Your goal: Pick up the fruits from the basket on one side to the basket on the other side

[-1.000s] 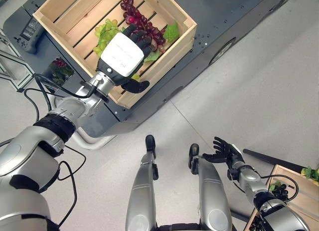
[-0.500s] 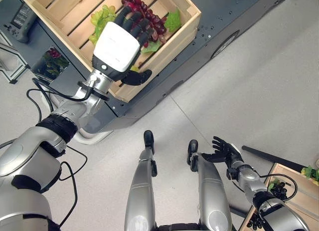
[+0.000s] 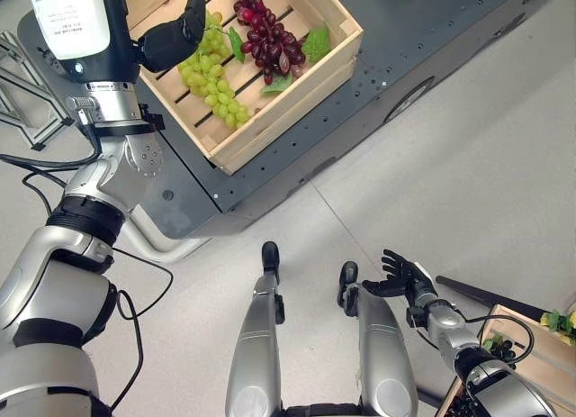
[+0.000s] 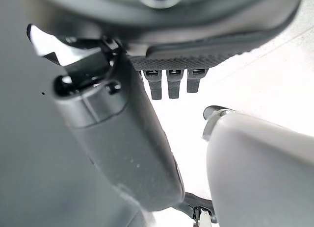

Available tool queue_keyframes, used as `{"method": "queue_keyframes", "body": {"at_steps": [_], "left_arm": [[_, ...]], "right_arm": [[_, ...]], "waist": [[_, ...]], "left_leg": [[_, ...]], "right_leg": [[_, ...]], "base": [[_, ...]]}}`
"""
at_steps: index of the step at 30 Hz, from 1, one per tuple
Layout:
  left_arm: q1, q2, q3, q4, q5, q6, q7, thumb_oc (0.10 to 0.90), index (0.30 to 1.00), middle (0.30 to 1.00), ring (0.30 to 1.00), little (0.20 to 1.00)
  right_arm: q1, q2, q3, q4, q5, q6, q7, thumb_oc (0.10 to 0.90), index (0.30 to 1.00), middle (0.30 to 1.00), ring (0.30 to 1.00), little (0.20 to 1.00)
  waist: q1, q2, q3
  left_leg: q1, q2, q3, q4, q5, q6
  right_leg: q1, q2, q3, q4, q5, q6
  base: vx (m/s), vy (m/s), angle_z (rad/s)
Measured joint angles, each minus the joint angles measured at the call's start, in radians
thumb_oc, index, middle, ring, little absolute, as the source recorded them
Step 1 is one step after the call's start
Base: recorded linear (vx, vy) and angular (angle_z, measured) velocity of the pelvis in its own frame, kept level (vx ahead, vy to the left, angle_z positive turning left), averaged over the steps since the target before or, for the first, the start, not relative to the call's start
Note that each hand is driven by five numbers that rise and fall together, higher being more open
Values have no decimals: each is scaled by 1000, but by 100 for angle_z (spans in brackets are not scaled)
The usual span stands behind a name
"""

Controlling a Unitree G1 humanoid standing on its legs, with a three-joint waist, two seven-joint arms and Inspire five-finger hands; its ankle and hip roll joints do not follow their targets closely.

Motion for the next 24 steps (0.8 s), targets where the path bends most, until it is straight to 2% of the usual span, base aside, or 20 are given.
{"method": "queue_keyframes", "body": {"at_steps": [4, 12, 17, 22, 24], "left_arm": [[0, 0, 1, 0, -53, -20, -2, 800, 900, 900, 900, 900], [0, 3, -2, 4, -63, 2, -43, 800, 900, 900, 900, 900], [38, 10, -5, 9, -61, -14, -130, 800, 900, 900, 900, 900], [194, 16, 27, -20, -17, -76, -189, 800, 900, 900, 900, 900], [215, 16, 36, -25, -10, -77, -225, 800, 900, 900, 900, 900]], "right_arm": [[0, 7, 0, 13, -5, 3, 0, 800, 900, 900, 900, 900], [9, 8, -1, 15, -2, 4, -1, 800, 900, 900, 900, 900], [69, 16, -5, -9, -4, 3, 0, 800, 900, 900, 900, 900], [145, 50, -9, -47, -48, 3, 9, 800, 900, 900, 900, 900], [149, 55, -9, -50, -80, 6, 10, 800, 900, 900, 900, 900]], "waist": [[-1, -3, 1], [1, -17, 0], [2, -19, -1], [10, -13, -14], [17, -10, -30]], "left_leg": [[6, -2, -1, 2, 9, 4], [64, 0, -1, -8, 1, 5], [199, 0, 6, -61, -4, 11], [403, -4, 31, -183, -4, 15], [429, -9, 30, -202, -1, 28]], "right_leg": [[13, -2, -4, -2, 0, 1], [72, -2, -2, -23, 2, 4], [217, 5, 3, -107, 8, 19], [424, 6, 2, -249, 37, 45], [460, 5, -1, -284, 43, 54]], "base": [[0, 0, 0], [26, 10, 0], [95, 21, -6], [175, 33, -6], [223, 40, 5]]}}
